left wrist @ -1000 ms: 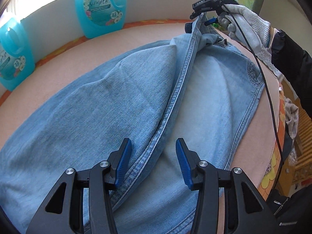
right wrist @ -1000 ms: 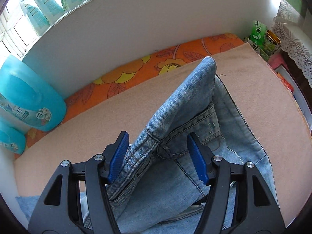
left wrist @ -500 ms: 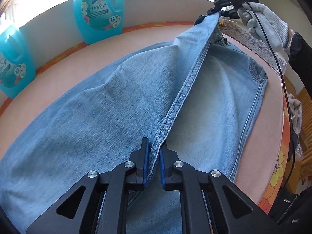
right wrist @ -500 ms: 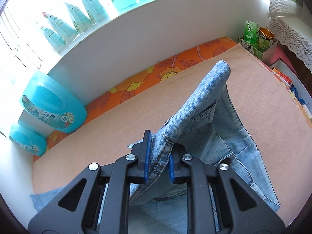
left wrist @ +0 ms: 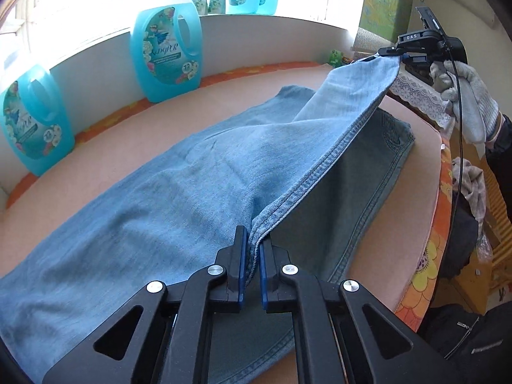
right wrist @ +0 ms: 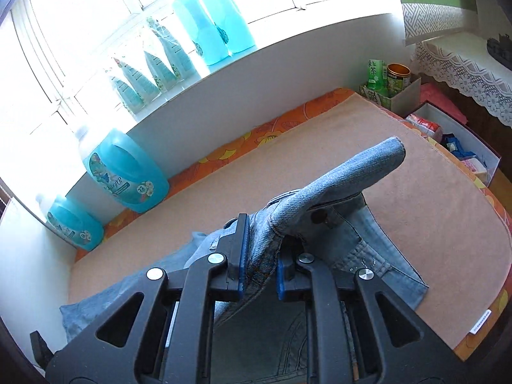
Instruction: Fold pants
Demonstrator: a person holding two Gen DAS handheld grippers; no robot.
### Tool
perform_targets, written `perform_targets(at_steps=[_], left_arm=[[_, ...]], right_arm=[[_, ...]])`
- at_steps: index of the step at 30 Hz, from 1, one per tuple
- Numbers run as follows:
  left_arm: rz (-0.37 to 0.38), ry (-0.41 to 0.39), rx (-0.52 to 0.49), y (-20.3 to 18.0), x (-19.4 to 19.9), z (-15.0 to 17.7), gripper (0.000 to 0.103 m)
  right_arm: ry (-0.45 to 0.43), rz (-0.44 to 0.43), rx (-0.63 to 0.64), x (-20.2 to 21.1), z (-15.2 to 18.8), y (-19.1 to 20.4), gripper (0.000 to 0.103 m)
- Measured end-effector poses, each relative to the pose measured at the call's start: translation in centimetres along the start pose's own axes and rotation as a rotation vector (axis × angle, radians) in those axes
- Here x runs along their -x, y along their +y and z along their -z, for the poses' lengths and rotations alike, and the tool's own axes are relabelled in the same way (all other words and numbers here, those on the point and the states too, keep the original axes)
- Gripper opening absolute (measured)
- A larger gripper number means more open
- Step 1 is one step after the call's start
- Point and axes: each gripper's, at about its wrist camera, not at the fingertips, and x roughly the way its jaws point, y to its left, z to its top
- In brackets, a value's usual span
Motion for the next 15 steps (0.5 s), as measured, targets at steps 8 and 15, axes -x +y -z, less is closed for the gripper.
perform_targets(at_steps=[8, 15], left_arm=[[0.02, 0.081, -0.037, -1.1, -1.1, 2.4, 0.005], [0.01, 0.099, -0.045, -1.2, -1.4, 2.9, 0.005]], right_arm=[[0.07, -0.004, -0.125, -1.2, 7.3, -6.5, 0.014], [0.127, -0.091, -0.186, -1.9, 9.3, -9.0, 0.017]])
